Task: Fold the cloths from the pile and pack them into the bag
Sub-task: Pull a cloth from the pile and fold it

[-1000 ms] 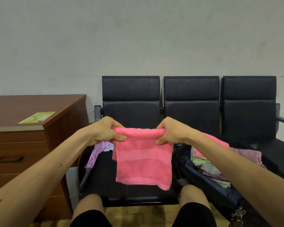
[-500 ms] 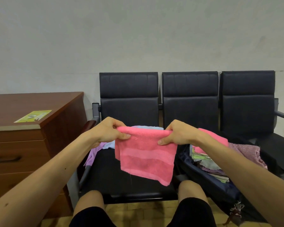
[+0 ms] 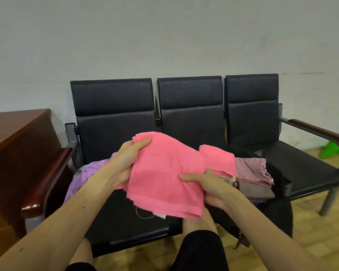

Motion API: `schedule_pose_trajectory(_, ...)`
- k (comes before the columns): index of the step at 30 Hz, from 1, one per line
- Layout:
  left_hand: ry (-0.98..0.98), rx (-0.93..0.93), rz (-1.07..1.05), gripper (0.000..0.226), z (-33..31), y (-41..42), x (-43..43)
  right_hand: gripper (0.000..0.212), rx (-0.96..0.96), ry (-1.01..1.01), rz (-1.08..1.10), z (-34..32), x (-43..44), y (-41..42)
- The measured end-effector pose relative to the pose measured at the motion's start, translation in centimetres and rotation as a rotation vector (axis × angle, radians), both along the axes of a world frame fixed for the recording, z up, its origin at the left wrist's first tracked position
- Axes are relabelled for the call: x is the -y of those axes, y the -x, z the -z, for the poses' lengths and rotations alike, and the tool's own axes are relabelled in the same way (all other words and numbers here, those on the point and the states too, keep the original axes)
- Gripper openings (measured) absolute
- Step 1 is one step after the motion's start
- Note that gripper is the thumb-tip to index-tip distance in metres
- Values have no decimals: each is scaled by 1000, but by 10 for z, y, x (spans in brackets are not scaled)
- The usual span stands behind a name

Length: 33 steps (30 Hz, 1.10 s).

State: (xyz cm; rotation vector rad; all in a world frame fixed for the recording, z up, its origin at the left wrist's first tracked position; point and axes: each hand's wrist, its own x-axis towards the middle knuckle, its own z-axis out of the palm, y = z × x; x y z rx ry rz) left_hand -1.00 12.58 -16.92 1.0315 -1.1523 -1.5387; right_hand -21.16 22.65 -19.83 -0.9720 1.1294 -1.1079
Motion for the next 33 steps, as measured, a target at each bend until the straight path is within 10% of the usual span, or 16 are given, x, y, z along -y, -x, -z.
schedule_pose_trajectory(11, -365, -109, 515, 49, 88, 138, 14, 30, 160, -101, 323, 26, 32, 139)
schedule_pose_trajectory(33, 275, 668, 507, 58, 217, 459, 216, 40, -528, -175, 654, 193, 202, 425)
